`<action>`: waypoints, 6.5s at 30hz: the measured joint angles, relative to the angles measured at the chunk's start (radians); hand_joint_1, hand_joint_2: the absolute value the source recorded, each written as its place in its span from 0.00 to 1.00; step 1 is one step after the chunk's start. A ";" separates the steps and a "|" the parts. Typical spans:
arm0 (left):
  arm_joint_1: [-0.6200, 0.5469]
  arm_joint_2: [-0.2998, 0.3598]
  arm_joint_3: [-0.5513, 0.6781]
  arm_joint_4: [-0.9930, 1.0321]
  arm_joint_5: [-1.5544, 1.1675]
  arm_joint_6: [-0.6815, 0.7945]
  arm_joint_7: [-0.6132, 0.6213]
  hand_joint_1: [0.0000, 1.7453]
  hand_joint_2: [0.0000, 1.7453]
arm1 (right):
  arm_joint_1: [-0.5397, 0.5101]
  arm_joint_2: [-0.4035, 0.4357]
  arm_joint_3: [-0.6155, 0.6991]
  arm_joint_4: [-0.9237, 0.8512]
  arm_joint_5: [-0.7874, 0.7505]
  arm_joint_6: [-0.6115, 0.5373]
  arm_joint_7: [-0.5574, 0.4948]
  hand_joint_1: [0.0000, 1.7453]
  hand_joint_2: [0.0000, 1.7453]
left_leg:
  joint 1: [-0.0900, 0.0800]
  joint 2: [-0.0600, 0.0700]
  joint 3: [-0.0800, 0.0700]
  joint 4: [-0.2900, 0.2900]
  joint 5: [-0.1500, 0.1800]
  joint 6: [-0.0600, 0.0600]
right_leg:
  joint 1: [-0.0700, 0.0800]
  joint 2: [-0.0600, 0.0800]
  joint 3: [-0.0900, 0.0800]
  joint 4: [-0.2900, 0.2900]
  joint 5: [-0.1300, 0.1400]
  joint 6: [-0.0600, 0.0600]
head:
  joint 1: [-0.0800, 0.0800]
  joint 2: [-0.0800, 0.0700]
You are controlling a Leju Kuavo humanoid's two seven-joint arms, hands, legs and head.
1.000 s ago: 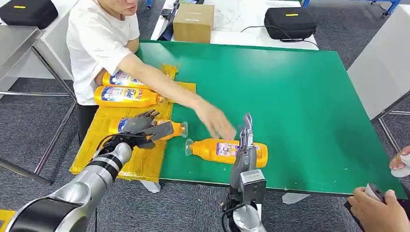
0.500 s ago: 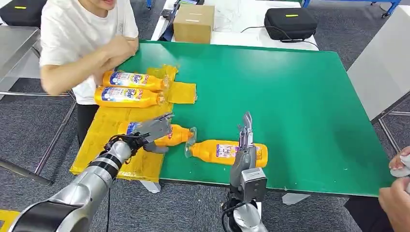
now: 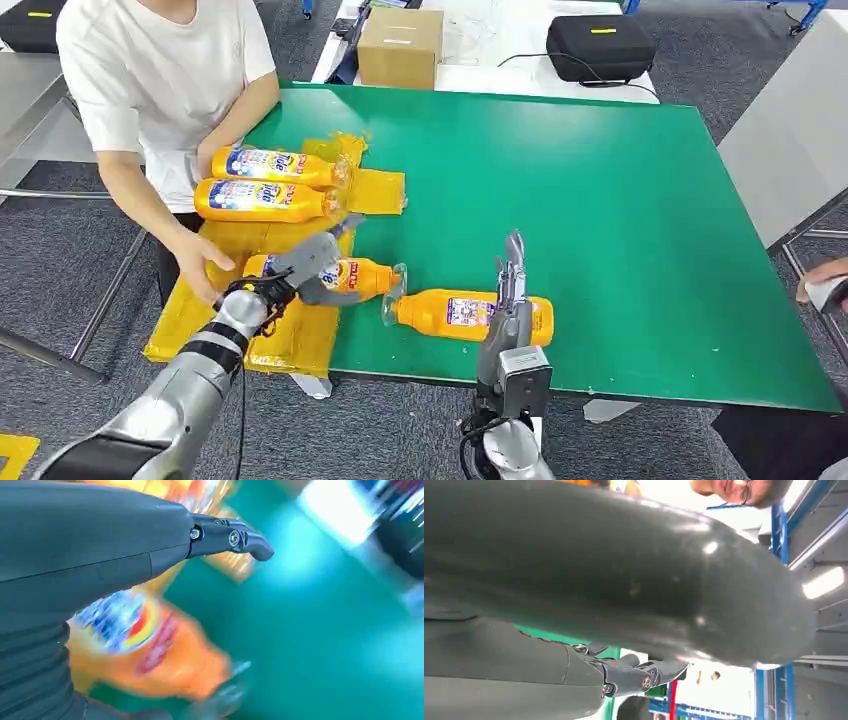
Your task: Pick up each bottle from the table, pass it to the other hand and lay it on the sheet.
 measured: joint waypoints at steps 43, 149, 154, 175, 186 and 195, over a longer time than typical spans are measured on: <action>0.417 -0.072 0.021 -0.833 0.188 0.684 0.019 0.00 1.00 | -0.269 -0.179 -0.156 0.621 0.868 0.056 0.419 0.00 1.00 | 0.000 0.001 -0.002 0.000 0.000 0.001 | 0.000 0.001 -0.003 0.000 0.000 0.000 | 0.000 0.000; 0.584 -0.164 -0.125 -0.706 0.847 -0.019 0.011 0.00 1.00 | -0.204 -0.017 0.040 0.350 0.328 0.379 0.050 1.00 1.00 | 0.000 0.002 -0.001 0.000 -0.002 0.000 | 0.000 0.003 -0.002 -0.001 0.000 0.000 | 0.000 0.000; 0.576 -0.164 -0.134 -0.702 0.881 -0.045 0.037 0.00 1.00 | -0.219 -0.015 0.060 0.376 0.300 0.386 0.071 1.00 1.00 | 0.000 0.002 -0.001 0.000 -0.002 0.000 | 0.000 0.003 -0.002 -0.001 0.000 0.000 | 0.000 0.000; 0.551 -0.161 -0.129 -0.673 0.836 0.047 0.077 1.00 1.00 | -0.310 0.070 0.108 0.541 0.314 0.374 0.188 0.00 0.00 | 0.000 0.002 -0.002 0.000 -0.002 0.000 | 0.000 0.003 -0.003 -0.001 0.000 0.000 | 0.000 0.000; 0.545 -0.161 -0.133 -0.651 0.848 0.102 0.106 1.00 1.00 | -0.315 0.084 0.110 0.556 0.319 0.276 0.171 0.00 0.00 | 0.000 0.002 -0.002 0.000 -0.002 0.000 | 0.000 0.003 -0.003 -0.001 0.000 0.000 | 0.000 0.000; 0.469 -0.105 -0.103 -0.630 0.439 0.386 0.000 1.00 1.00 | -0.292 0.069 0.107 0.543 0.335 0.165 0.109 0.00 0.00 | 0.000 0.002 -0.002 0.000 -0.001 0.000 | 0.000 0.003 -0.003 -0.001 0.000 0.000 | 0.000 0.000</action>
